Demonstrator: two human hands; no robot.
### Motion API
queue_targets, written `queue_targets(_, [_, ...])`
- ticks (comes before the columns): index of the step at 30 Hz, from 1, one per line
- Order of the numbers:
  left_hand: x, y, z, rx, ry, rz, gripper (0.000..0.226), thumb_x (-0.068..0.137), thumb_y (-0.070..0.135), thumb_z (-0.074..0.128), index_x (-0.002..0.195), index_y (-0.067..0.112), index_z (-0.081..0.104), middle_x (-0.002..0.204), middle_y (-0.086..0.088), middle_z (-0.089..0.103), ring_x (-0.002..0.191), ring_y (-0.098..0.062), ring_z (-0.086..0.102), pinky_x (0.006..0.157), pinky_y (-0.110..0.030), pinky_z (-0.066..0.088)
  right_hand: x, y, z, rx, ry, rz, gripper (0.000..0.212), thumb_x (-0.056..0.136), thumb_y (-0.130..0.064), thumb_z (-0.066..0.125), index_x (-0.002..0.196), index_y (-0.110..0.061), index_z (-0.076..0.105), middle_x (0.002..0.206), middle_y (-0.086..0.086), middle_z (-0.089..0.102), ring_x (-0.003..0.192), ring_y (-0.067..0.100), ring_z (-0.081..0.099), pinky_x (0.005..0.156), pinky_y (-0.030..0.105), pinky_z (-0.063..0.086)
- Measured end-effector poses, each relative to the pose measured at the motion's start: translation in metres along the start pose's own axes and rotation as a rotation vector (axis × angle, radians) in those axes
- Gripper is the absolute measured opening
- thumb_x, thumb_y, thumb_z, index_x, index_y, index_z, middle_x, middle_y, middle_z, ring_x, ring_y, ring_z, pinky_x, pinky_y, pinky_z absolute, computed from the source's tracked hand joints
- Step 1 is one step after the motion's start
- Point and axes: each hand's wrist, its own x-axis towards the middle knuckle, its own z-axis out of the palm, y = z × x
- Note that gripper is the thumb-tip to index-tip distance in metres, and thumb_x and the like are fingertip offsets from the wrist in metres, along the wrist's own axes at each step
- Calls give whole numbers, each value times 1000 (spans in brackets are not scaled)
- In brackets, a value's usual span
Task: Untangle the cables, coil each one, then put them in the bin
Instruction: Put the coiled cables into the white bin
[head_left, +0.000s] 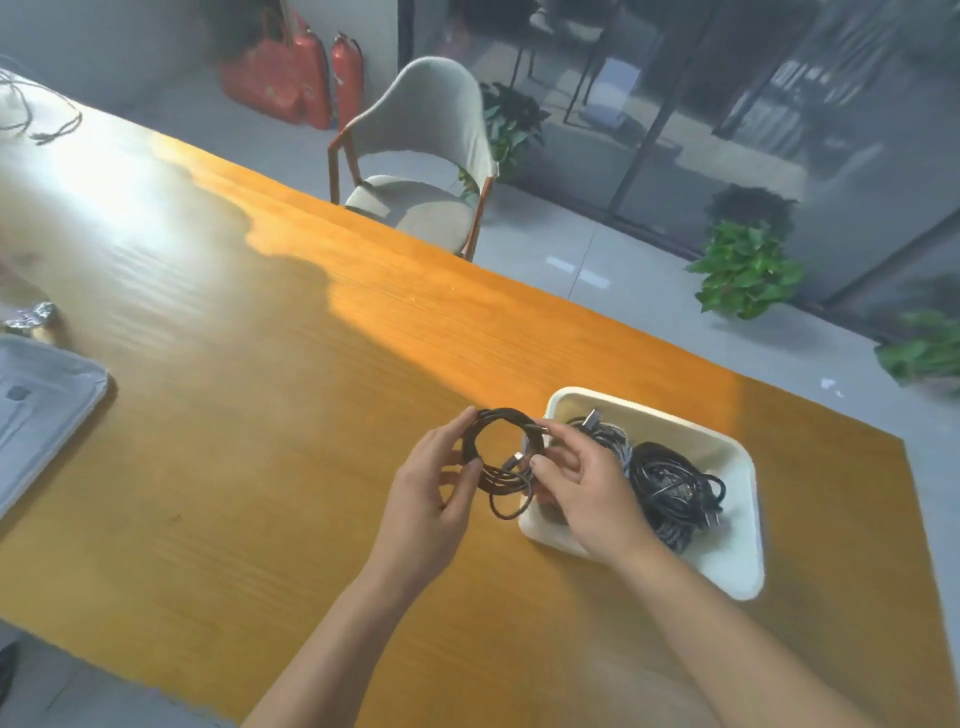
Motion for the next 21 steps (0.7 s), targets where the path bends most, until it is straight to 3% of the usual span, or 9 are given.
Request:
queue_targets(3, [17, 10, 38, 23, -84, 23, 52, 104, 13, 61, 152, 28, 49, 133, 16, 60, 113, -3, 65, 88, -24, 58, -2, 8, -41, -10, 85, 24, 38, 103, -13, 64, 136, -29, 61, 110, -4, 78, 100, 8, 76, 87, 31, 62])
queue_targets(5, [26, 13, 64, 48, -144, 28, 53, 104, 18, 61, 154, 31, 47, 130, 16, 59, 112, -2, 64, 88, -28, 58, 0, 15, -67, -48, 138, 50, 37, 102, -17, 66, 136, -31, 61, 113, -3, 77, 102, 8, 75, 89, 35, 63])
queue_targets(9, [38, 15, 111, 134, -255, -3, 58, 104, 25, 60, 158, 35, 38, 130, 13, 58, 106, 1, 62, 89, -32, 57, 2, 25, -108, -151, 209, 76, 35, 103, -19, 62, 132, -39, 57, 104, -4, 76, 90, 0, 72, 72, 15, 55])
queue_targets(10, [40, 17, 120, 154, -278, -19, 59, 105, 26, 59, 159, 34, 36, 133, 14, 56, 104, 2, 62, 88, -30, 57, 3, 28, -117, -187, 227, 83, 35, 104, -21, 61, 133, -40, 56, 103, -5, 76, 91, 2, 72, 73, 17, 55])
queue_targets(13, [44, 15, 143, 212, -332, -36, 62, 106, 32, 56, 162, 31, 31, 148, 14, 48, 111, 5, 57, 93, -28, 54, 4, 34, -134, -349, 263, 101, 35, 105, -28, 57, 137, -41, 55, 106, -10, 72, 96, 11, 71, 82, 32, 59])
queue_targets(15, [46, 9, 154, 279, -346, -27, 62, 106, 38, 54, 162, 27, 30, 152, 10, 45, 132, -2, 46, 109, -34, 47, 5, 38, -137, -525, 295, 61, 37, 106, -27, 54, 141, -39, 56, 109, -10, 71, 95, 13, 70, 83, 34, 59])
queue_targets(18, [46, -2, 163, 393, -343, 3, 62, 106, 43, 50, 162, 22, 31, 157, 4, 42, 149, -15, 30, 122, -38, 32, 10, 48, -133, -792, 282, -52, 45, 107, -25, 51, 151, -30, 51, 140, -9, 61, 130, 16, 53, 112, 35, 42])
queue_targets(21, [43, -10, 168, 513, -354, 73, 70, 105, 52, 40, 164, 18, 26, 160, 0, 39, 151, -21, 28, 122, -42, 32, 18, 64, -130, -878, 214, 24, 49, 110, -31, 43, 159, -28, 39, 153, -9, 51, 143, 17, 41, 118, 36, 33])
